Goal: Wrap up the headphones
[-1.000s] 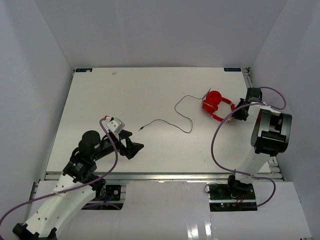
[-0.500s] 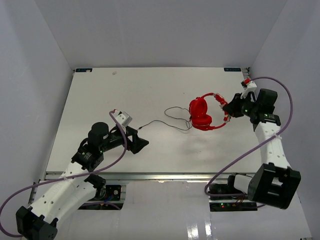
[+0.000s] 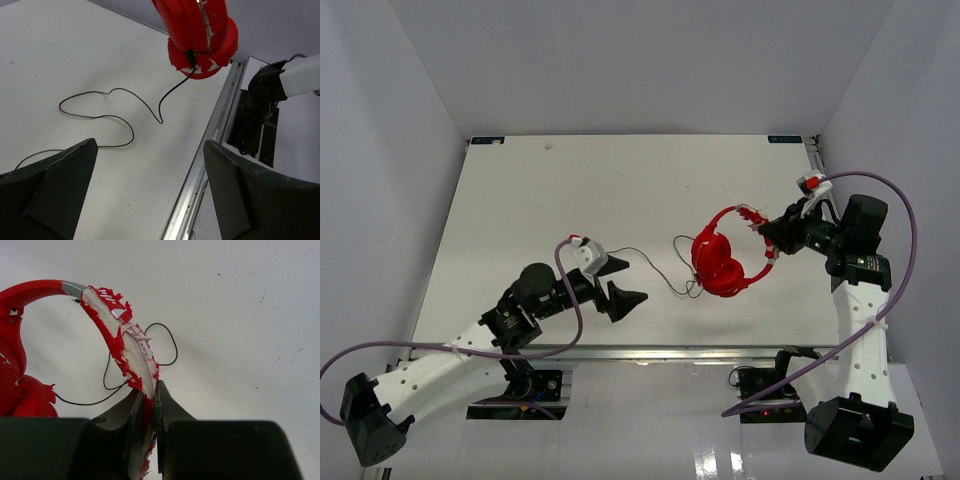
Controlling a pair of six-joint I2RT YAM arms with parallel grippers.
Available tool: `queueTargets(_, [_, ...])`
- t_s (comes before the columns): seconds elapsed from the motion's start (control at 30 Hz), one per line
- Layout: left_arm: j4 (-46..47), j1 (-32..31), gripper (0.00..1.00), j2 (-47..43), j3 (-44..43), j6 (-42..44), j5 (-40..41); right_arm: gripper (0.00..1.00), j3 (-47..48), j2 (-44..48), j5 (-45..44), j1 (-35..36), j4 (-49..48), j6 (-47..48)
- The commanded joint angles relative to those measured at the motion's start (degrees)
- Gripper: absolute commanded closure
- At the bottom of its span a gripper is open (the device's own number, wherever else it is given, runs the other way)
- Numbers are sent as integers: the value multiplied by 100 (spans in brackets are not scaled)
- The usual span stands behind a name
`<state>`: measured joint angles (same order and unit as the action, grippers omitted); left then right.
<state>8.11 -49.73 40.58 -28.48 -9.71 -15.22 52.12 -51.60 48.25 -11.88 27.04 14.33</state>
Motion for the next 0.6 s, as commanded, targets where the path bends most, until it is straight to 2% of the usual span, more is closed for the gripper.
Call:
queueTargets(0.0, [1639, -886, 2, 762, 252, 759, 1180, 92, 525, 87, 523, 1, -150, -594])
queueTargets(0.2, [3417, -1976, 2, 2014, 482, 1749, 2336, 92, 623, 54, 527, 1, -380, -1366])
queueTargets(0.23, [3676, -2052, 2, 2402, 516, 1842, 2799, 92, 656, 29, 568, 1, -407, -1388])
queueTargets(0.4, [5819, -2120, 2, 3384, 875, 1946, 3719, 92, 823, -43, 797, 9, -462, -1911])
queueTargets(0.57, [6169, -2120, 2, 4312, 440, 2043, 3597, 92, 942, -68, 968, 3, -653, -2291])
